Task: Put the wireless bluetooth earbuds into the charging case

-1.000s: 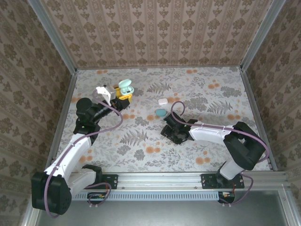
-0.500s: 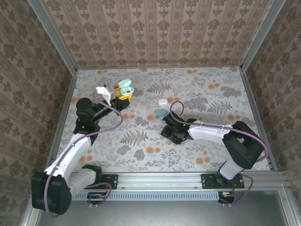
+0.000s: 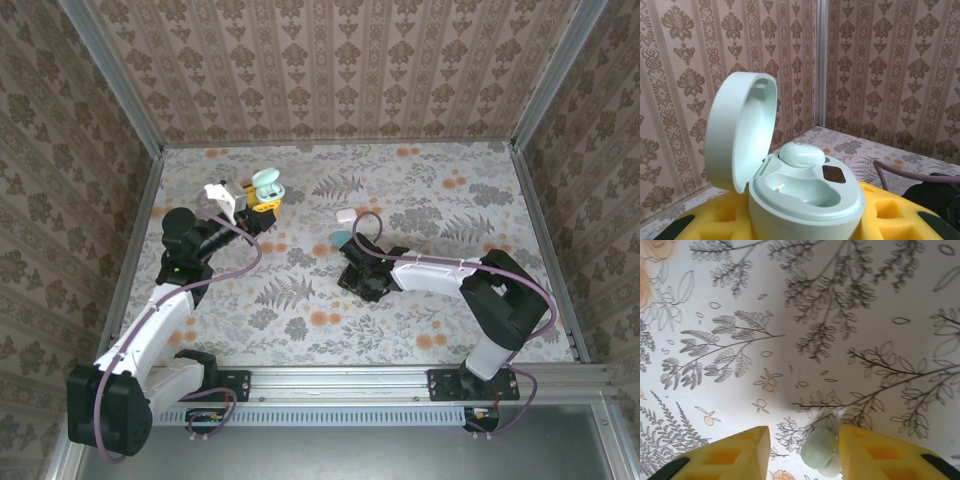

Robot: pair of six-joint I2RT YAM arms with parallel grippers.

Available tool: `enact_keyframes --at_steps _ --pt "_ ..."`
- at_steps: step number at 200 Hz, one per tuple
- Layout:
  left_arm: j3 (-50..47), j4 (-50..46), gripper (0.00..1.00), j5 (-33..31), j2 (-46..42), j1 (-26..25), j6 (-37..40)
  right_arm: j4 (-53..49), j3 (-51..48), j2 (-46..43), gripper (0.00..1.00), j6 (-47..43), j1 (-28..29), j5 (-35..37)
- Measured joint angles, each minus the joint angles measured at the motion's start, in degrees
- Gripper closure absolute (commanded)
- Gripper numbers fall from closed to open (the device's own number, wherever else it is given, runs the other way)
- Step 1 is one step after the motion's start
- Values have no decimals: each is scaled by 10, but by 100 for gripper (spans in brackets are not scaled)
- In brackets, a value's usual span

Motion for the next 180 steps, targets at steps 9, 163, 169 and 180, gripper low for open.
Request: enact_keyframes --at_steps 9,163,169,180 --pt "0 0 74 0 0 2 0 -2 7 4 60 -5 0 0" --pt "0 -2 74 -2 -1 3 0 -231 201 124 62 -284 7 7" --pt "0 -3 74 -2 -2 3 0 -239 204 127 63 -297 7 7" --pt "0 -6 74 -4 -4 2 1 -253 208 129 64 -322 7 7"
